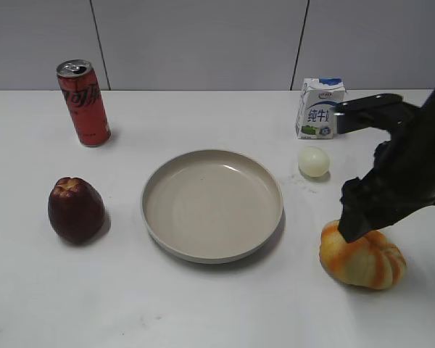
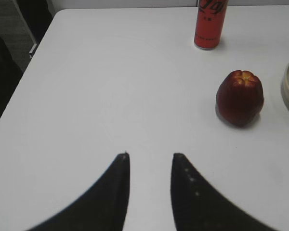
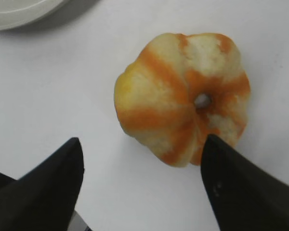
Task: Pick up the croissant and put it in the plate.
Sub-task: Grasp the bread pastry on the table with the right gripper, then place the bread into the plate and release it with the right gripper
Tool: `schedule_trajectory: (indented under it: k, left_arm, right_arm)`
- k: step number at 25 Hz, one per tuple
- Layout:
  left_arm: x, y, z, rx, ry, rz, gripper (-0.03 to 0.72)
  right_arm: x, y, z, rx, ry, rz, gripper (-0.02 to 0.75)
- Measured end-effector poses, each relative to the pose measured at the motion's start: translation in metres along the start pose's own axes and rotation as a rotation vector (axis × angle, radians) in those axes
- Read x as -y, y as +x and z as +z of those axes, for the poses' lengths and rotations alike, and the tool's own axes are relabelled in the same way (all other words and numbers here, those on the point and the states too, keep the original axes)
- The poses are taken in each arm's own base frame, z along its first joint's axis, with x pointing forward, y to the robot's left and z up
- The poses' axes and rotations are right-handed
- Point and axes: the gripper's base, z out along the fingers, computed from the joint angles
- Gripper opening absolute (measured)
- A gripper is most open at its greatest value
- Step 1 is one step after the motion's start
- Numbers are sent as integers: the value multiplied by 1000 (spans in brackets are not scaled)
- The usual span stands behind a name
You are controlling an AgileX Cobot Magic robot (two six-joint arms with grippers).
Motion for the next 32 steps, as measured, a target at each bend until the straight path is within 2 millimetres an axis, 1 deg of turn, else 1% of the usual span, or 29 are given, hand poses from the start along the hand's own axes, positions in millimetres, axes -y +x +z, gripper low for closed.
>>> schedule_trajectory:
  k: [2,7,11,13,14,16,17,18,20,22,27,29,30,32]
  left_arm:
    - [0,0,0,0,0,0,233]
    - [0,0,0,0,0,0,233]
    - [0,0,0,0,0,0,233]
    - [0,0,0,0,0,0,233]
    - [0,0,0,0,0,0,233]
    - [0,0,0,0,0,0,233]
    - [0,0,0,0,0,0,233]
    - [0,0,0,0,0,0,233]
    - [0,0,0,0,0,0,233]
    - [0,0,0,0,0,0,233]
    - [0,0,0,0,0,0,233]
    - [0,0,0,0,0,0,233]
    - [0,0,0,0,0,0,233]
    - [0,0,0,0,0,0,233]
  right_arm:
    - [0,-5,18,-31,3,5,571]
    - [9,-10,62,-105,34,5,571]
    - [12,-10,84,-149,39,10,566]
    - [13,-10,88,-160,41,11,521]
    - [13,-10,88,-159,44,11,465]
    - [13,-10,88,-160,46,10,308]
    - [13,-11,86,-155,47,9,265]
    - [13,-11,83,-152,47,8,247]
    - [12,-16,74,-133,47,2,246]
    - [9,-26,55,-88,44,-7,246]
    - [-3,-69,-3,41,23,-70,246]
    - [-14,-86,-24,100,15,-117,246]
    - [-20,-93,-32,124,12,-142,246]
    - [-38,-107,-45,179,2,-201,246]
